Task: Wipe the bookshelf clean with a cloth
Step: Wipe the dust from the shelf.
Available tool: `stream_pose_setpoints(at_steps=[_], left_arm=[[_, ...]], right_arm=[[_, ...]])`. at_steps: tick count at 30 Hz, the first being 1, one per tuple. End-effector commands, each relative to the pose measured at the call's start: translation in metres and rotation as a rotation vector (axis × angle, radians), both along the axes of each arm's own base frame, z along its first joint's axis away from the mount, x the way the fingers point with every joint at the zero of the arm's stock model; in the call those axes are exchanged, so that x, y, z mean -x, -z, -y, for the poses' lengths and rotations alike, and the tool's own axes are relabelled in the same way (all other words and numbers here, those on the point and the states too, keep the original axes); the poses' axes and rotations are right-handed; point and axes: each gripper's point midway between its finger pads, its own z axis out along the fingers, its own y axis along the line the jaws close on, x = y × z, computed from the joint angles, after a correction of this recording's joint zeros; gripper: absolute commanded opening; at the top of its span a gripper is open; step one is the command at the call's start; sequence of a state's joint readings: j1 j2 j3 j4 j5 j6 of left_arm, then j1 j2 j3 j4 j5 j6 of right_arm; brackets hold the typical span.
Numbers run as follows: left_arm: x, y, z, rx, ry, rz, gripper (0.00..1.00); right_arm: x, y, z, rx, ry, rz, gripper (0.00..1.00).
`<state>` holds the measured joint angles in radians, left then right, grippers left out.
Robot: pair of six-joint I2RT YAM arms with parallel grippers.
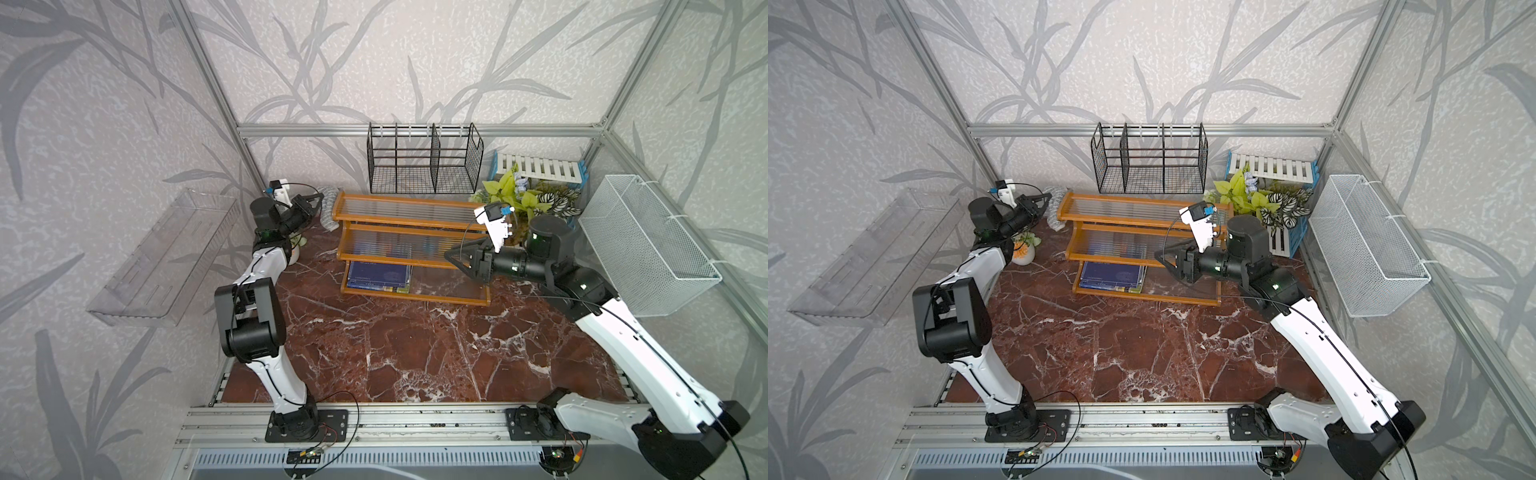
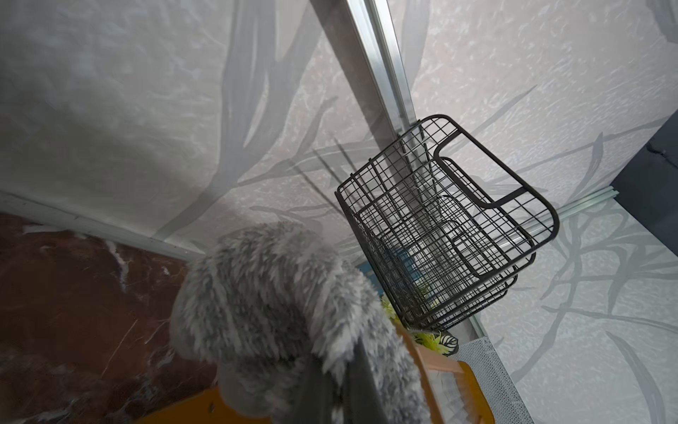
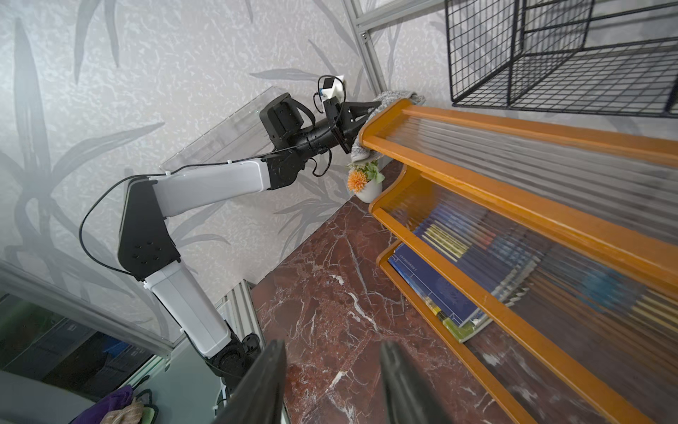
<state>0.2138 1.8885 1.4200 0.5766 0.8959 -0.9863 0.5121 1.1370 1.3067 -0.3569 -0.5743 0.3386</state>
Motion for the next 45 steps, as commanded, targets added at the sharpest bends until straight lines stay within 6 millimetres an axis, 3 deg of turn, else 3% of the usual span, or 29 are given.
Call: stream_pose_setpoints(at_steps=[1, 6, 12, 20, 28, 31, 41, 45], left_arm=[[-0.005, -0.029, 0.038, -0.034, 0.124, 0.113, 0.00], [-0.008, -0.031, 0.051, -0.015, 0.147, 0.115, 0.00], [0.018, -0.015, 0.045, -0.023, 0.102, 0.065, 0.00], [0.072, -0.014, 0.050, -0.010, 0.082, 0.089, 0.00], [0.128, -0.040, 0.060, -0.031, 0.104, 0.170, 0.00], [0.147, -0.041, 0.063, -0.052, 0.107, 0.160, 0.00], [0.220, -0.003, 0.068, -0.223, 0.053, 0.020, 0.00], [0.252, 0.011, 0.083, -0.239, 0.085, 0.005, 0.00]], right_arm=[[-0.006, 0.014, 0.012, 0.040, 0.058, -0.016, 0.46], [-0.007, 0.020, 0.020, 0.047, 0.090, -0.024, 0.46], [-0.009, 0.024, 0.018, 0.040, 0.087, -0.038, 0.46], [-0.008, 0.029, 0.021, 0.042, 0.097, -0.045, 0.47], [-0.008, 0.036, 0.020, 0.032, 0.096, -0.065, 0.46], [-0.007, 0.035, 0.021, 0.029, 0.100, -0.062, 0.47], [-0.009, 0.044, 0.021, 0.028, 0.116, -0.105, 0.48], [-0.011, 0.053, 0.017, 0.051, 0.117, -0.133, 0.49]])
